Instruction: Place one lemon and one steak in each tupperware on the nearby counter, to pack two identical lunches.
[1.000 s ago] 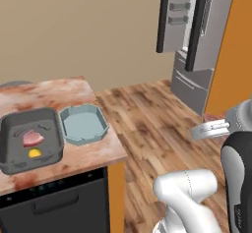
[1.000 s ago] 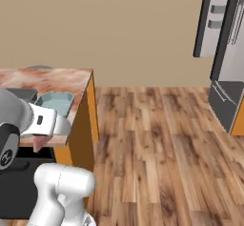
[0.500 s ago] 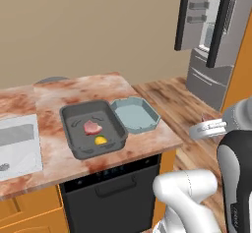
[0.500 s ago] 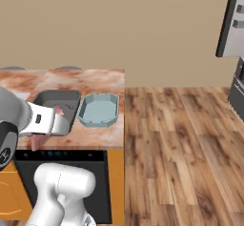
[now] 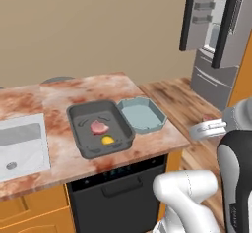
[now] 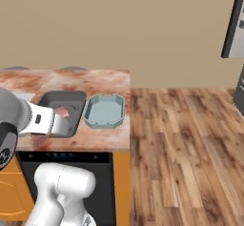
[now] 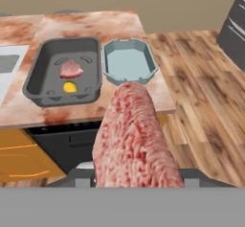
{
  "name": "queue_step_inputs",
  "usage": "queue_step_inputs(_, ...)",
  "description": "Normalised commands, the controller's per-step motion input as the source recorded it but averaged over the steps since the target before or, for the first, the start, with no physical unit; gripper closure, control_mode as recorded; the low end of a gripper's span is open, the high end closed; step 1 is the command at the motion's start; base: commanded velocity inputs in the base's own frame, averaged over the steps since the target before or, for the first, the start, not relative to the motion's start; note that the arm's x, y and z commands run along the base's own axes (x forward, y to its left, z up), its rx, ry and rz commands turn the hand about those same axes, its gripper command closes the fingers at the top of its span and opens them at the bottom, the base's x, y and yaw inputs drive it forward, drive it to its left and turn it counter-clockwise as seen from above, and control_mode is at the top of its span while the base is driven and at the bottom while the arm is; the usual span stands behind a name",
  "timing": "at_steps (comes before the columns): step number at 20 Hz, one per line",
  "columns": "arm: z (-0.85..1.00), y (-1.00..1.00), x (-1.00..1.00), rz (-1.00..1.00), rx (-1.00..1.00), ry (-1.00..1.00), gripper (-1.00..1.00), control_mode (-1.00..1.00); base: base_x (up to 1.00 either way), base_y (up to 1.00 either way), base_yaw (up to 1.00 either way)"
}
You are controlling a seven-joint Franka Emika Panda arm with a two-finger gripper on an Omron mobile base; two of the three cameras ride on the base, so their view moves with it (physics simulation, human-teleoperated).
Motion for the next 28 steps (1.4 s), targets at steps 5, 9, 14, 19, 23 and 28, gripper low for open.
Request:
queue_step_inputs(5, 0.00, 0.00, 0.00, 0.00, 0.00, 0.00, 1.00, 1.00, 0.64, 0.00, 0.22)
queue_step_inputs(9, 0.00, 0.00, 0.00, 0.00, 0.00, 0.00, 1.00, 1.00, 0.51, 0.00, 0.28)
queue_step_inputs(14, -0.04, -0.09, 0.11, 0.02, 0.00, 0.00, 1.00, -1.00, 0.09, -0.03, 0.17)
queue_step_inputs(19, -0.23, -0.65, 0.71, 0.07, 0.00, 0.07, 1.00, -1.00, 0.00, 0.00, 0.00)
queue_step_inputs(23, -0.24, -0.42, 0.79, 0.02, 0.00, 0.07, 1.00, -1.00, 0.00, 0.00, 0.00)
queue_step_inputs(28, -0.36, 0.07, 0.75, 0.00, 0.00, 0.03, 1.00, -1.00, 0.00, 0.00, 0.00)
